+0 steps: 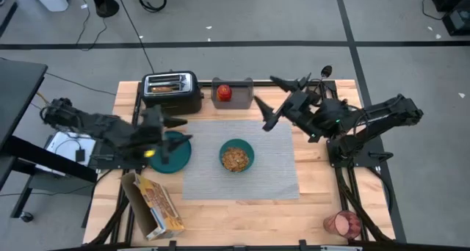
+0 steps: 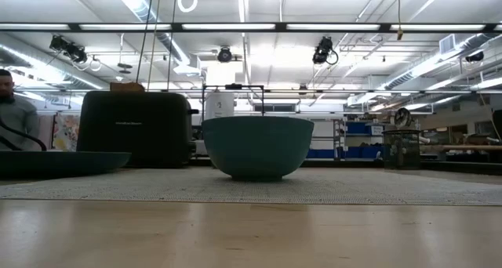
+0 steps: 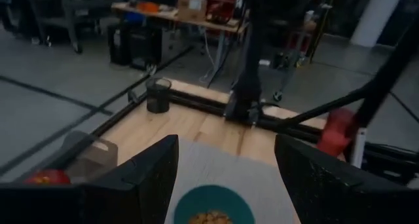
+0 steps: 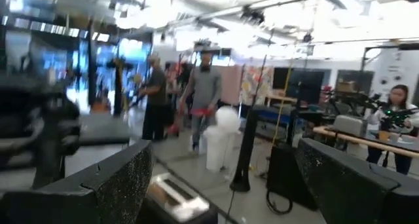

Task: Arrange a breakfast setting
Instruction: Put the blue plate on the bottom left of the placemat

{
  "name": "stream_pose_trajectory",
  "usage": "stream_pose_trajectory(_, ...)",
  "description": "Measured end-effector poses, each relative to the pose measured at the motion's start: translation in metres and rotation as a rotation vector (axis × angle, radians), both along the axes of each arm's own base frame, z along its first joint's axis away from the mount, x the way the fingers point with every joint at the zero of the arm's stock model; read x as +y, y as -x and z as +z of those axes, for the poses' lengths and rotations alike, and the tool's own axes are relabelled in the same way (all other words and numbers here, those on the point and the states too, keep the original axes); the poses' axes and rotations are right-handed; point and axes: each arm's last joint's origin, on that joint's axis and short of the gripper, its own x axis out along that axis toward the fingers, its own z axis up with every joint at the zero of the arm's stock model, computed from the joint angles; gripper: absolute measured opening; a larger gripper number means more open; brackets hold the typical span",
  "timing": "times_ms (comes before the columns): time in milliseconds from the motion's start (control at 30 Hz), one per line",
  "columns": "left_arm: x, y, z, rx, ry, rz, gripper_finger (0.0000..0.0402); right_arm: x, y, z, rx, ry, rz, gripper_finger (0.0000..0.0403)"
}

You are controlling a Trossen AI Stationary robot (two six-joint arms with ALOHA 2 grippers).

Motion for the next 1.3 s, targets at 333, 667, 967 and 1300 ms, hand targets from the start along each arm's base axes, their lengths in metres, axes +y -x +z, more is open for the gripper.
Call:
stream_pose_trajectory(333, 0.049, -0.058, -0.037, 0.184, 0.168, 0.070, 0.0258, 0.012, 0.015, -0.028, 0.259, -0.147, 0.077, 0.0375)
stream_pose_trajectory(667, 0.062, -0.085, -0.083, 0.651, 0.456, 0.217, 0.0258, -0.010, 0.073, -0.032, 0.374, -0.384, 0.110, 0.0375)
stream_pose_trajectory(967, 0.038, -0.101, -0.151, 1.086, 0.774, 0.395, 0.0258, -0.034, 0.127, -0.006, 0.340, -0.271, 0.204, 0.0375)
stream_pose_trajectory(1300, 0.029, -0.118, -0.208, 1.254, 0.835, 0.583, 0.0252, -0.041, 0.153, 0.002, 0.337, -0.146, 0.206, 0.0375)
